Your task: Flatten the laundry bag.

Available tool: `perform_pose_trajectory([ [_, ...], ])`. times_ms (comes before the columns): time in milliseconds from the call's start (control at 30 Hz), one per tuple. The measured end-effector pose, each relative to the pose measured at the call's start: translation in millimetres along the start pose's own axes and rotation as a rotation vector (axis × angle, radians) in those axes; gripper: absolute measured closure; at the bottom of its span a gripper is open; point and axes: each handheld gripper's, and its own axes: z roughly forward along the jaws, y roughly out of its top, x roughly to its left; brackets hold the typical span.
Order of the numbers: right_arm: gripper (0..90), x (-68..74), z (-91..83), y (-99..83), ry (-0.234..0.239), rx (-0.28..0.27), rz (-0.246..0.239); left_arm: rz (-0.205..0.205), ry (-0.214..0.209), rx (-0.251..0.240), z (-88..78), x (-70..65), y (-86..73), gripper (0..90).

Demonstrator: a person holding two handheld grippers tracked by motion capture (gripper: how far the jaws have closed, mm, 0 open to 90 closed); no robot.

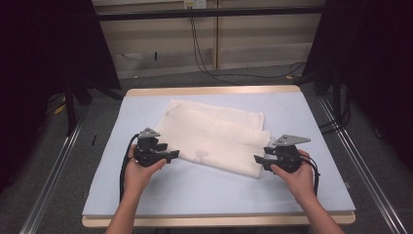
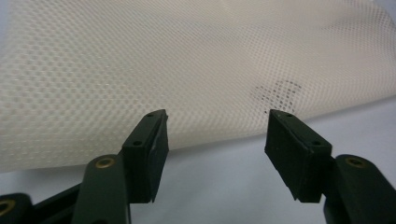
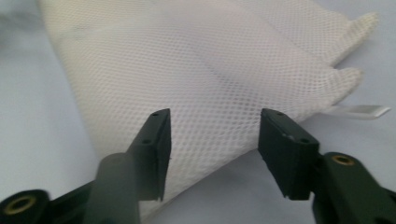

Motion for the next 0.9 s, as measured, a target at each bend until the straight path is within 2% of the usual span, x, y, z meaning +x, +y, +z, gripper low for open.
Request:
perform_pose_trajectory([
  [33,38.8,-3.3,1.6,2.6,-0.010,0.003,0.024,0.012,-0.002,0.006,2.9,-2.8,0.6,35.9],
  [100,33.6,-7.4,2.4,4.8,-0.037,-0.001,0.044,0.015,-0.011,0.008,5.5,-5.0,1.0,32.3],
  [200,30.2,-11.8,3.2,6.6,-0.055,-0.006,0.067,0.032,-0.017,0.022,7.1,-5.6,1.2,28.2],
  [233,28.6,-16.2,4.0,8.1,-0.077,-0.004,0.087,0.038,-0.016,0.027,9.7,-6.3,0.8,27.3],
  [300,28.9,-20.6,5.4,8.5,-0.095,-0.002,0.107,0.047,-0.015,0.026,11.6,-6.6,0.4,25.0],
  [367,36.6,-24.2,7.3,7.9,-0.099,0.014,0.115,0.047,-0.015,0.018,12.8,-7.2,0.1,24.1],
  [467,37.6,-26.7,10.2,6.9,-0.101,0.026,0.121,0.052,-0.024,0.020,12.8,-7.7,0.2,23.9],
  [533,40.3,-31.1,14.4,6.0,-0.096,0.032,0.159,0.057,-0.035,0.015,12.5,-8.5,0.6,23.5],
  [600,40.6,-32.9,16.7,6.1,-0.094,0.041,0.188,0.056,-0.035,0.015,12.6,-8.6,0.7,23.5],
  [700,41.1,-36.3,21.4,5.9,-0.111,0.070,0.203,0.050,-0.031,0.017,13.1,-8.7,0.6,23.6],
  [767,41.4,-38.3,25.2,4.7,-0.105,0.080,0.206,0.054,-0.035,0.016,13.5,-8.7,0.9,23.7],
  [900,41.6,-38.3,25.4,4.9,-0.095,0.063,0.230,0.056,-0.038,0.016,13.8,-8.8,1.3,23.8],
])
